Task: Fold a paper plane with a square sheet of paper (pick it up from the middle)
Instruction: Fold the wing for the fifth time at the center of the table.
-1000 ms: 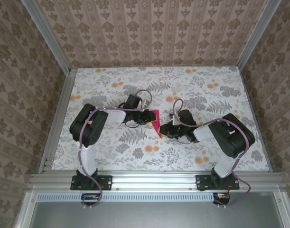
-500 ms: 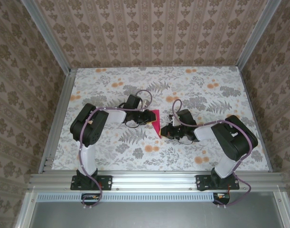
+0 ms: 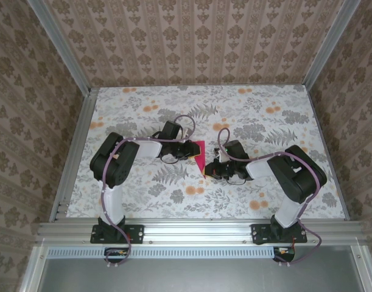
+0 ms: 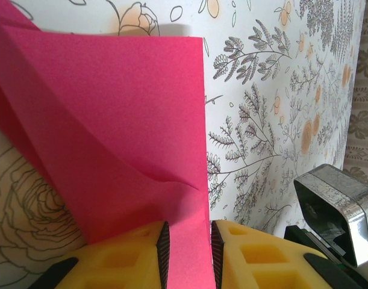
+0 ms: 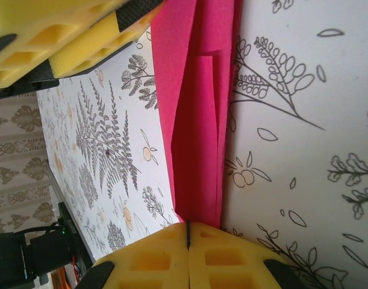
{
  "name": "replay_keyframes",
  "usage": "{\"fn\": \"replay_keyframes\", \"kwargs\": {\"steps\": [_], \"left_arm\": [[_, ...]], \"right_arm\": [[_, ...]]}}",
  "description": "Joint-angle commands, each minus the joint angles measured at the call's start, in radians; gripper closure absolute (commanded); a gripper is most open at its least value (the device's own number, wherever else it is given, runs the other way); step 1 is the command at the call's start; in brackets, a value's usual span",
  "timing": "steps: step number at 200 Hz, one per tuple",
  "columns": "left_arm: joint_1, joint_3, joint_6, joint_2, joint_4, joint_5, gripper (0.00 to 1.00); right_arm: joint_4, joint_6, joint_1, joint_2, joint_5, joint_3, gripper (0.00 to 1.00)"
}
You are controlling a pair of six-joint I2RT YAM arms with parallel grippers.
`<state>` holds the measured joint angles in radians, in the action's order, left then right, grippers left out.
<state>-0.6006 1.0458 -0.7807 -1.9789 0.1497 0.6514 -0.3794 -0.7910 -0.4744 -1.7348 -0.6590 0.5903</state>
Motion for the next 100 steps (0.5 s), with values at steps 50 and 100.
{"fn": "replay_keyframes", "kwargs": {"steps": [50, 100], "left_arm": [[0.004, 0.041, 0.015, -0.017, -0.062, -0.001, 0.72], [0.004, 0.052, 0.017, -0.031, -0.093, -0.001, 0.72]], "right_arm": [[0.151, 0.053, -0.014, 0.034, 0.032, 0.049, 0.85], [0.282, 0.113, -0.027, 0.048, 0.106, 0.128, 0.76]]}}
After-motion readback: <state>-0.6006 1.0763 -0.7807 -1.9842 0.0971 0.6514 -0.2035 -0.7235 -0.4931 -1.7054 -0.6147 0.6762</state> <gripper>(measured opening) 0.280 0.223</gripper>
